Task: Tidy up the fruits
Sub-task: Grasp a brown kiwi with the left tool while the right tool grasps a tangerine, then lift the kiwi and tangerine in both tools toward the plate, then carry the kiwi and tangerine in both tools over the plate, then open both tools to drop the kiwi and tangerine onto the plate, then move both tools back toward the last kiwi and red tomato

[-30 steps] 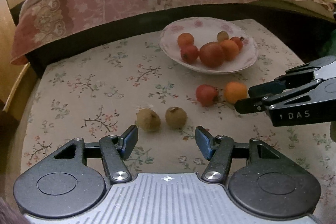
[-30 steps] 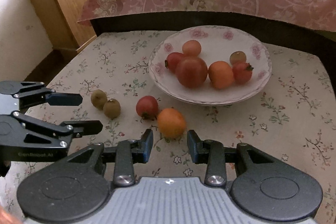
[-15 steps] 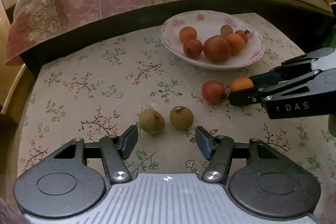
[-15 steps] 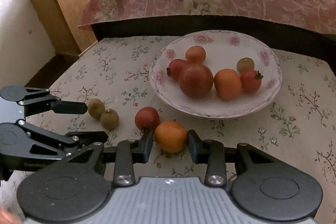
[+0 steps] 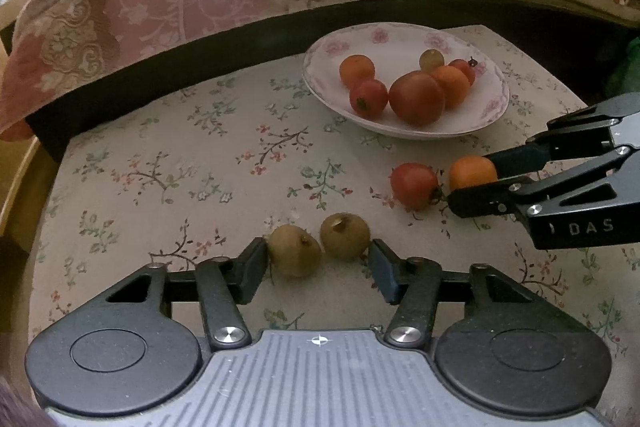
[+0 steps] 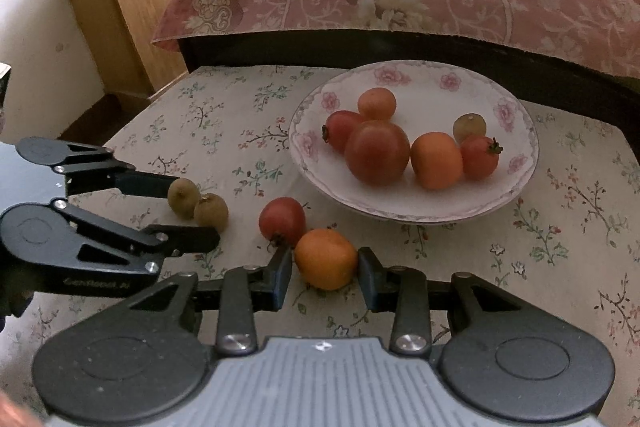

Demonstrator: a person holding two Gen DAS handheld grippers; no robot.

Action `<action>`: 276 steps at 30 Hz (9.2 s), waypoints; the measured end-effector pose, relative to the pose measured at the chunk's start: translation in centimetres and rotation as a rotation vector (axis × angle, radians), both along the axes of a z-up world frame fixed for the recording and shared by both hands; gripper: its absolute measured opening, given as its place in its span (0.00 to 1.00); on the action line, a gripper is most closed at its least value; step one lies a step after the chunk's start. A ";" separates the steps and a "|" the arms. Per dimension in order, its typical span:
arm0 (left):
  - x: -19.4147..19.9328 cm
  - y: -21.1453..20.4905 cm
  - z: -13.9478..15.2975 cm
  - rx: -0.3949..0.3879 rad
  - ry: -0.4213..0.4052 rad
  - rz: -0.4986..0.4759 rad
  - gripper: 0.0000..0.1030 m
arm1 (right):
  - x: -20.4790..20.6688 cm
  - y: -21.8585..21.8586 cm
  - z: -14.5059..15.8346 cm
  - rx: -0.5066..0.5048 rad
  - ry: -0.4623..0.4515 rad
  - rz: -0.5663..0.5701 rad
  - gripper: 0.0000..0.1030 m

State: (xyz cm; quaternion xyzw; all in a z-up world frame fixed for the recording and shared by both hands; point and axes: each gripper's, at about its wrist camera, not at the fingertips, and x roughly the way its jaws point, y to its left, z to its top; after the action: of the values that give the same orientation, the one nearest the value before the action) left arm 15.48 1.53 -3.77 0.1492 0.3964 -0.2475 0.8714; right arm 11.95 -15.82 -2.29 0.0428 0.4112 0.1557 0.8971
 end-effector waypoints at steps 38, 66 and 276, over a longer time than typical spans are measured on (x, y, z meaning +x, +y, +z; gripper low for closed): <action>-0.4 0.8 0.6 0.008 0.068 0.026 0.48 | 0.3 -0.4 -0.1 0.035 0.019 -0.002 0.35; -3.9 -0.3 1.5 -0.018 0.085 0.049 0.35 | -3.3 -0.2 1.1 -0.042 0.040 0.035 0.33; -1.9 0.4 3.3 -0.061 0.025 0.061 0.58 | 1.9 3.3 0.0 -0.016 -0.025 0.045 0.34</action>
State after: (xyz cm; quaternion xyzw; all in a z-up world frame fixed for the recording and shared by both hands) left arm 13.54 1.93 -0.48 0.1072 0.4038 -0.2348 0.8777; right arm 13.84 -12.54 -2.31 0.0247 0.4022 0.1730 0.8987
